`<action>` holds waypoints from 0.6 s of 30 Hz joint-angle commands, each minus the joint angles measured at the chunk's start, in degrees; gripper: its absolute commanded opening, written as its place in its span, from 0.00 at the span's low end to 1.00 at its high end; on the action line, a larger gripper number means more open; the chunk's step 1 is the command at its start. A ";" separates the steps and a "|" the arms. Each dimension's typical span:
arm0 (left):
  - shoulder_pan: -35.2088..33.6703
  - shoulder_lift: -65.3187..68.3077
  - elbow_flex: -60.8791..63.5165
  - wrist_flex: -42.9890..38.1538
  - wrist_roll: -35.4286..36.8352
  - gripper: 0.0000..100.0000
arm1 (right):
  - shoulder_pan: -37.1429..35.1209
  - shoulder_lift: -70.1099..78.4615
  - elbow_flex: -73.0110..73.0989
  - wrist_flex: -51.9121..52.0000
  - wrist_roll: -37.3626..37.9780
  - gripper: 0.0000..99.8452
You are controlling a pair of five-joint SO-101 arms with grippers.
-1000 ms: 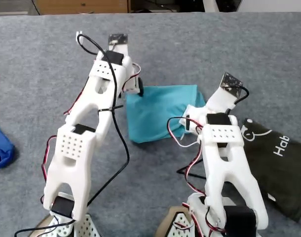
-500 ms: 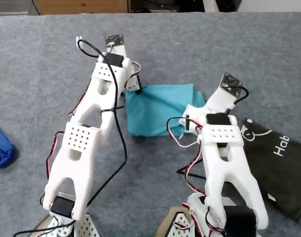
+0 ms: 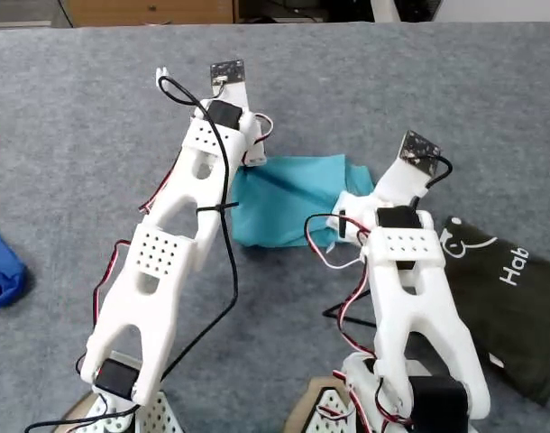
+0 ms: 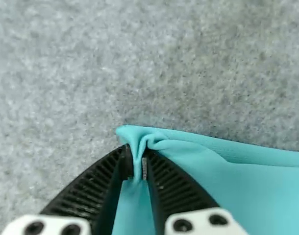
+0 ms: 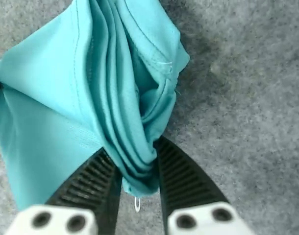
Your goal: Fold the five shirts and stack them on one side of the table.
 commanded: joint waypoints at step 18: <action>10.29 -6.11 -27.43 15.12 4.22 0.02 | 12.53 -6.55 -15.69 12.13 1.67 0.00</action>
